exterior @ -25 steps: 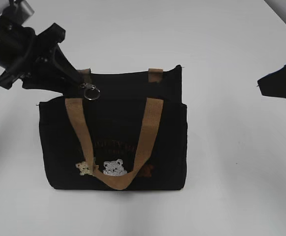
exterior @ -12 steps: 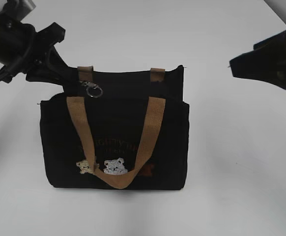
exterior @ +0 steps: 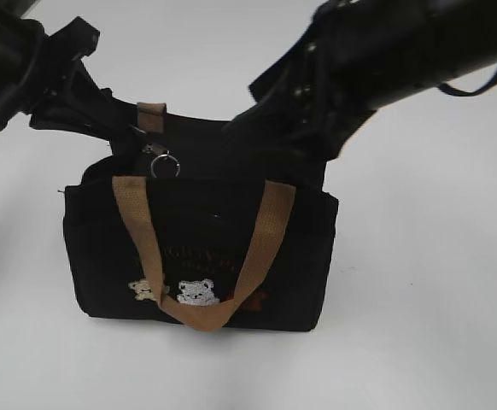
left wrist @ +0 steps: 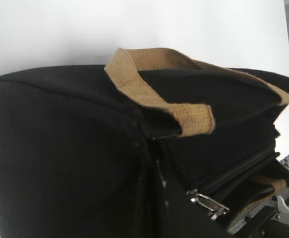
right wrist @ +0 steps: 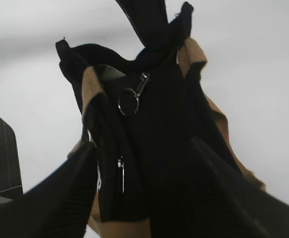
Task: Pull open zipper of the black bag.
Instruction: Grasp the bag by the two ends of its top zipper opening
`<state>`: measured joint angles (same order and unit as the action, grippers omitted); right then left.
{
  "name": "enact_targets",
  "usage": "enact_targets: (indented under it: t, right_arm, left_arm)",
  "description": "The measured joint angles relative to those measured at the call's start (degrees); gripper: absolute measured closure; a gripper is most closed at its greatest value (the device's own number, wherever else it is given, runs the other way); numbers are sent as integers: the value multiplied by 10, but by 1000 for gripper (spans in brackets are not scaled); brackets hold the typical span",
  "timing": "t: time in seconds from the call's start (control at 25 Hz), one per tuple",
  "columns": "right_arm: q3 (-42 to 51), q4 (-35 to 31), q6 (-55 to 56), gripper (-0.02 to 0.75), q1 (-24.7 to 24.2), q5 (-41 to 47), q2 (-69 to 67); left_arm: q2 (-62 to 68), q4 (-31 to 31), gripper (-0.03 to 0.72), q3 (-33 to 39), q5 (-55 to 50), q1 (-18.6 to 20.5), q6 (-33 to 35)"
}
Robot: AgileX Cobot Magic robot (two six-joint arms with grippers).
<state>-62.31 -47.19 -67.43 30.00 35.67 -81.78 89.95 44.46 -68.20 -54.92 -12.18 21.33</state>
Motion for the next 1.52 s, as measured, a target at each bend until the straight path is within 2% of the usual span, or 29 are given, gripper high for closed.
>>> enact_targets:
  t: [0.12, 0.4, 0.64, 0.92, 1.44, 1.52]
  right_arm:
    - [-44, 13, -8, 293, 33, 0, -57]
    - [-113, 88, -10, 307, 84, 2, -148]
    - [-121, 106, -10, 413, 88, -10, -169]
    - [-121, 108, -10, 482, 88, -19, -169]
    - [-122, 109, -9, 722, 88, -41, -156]
    - [-122, 109, -9, 738, 88, -41, -156]
  left_arm:
    - [0, 0, 699, 0, -6, 0, 0]
    - [-2, 0, 699, 0, -16, 0, 1]
    - [-3, 0, 699, -3, -18, 0, 2]
    - [-3, 0, 699, -3, -18, 0, 2]
    - [-3, 0, 699, -3, -19, 0, 2]
    - [-3, 0, 699, -3, -19, 0, 2]
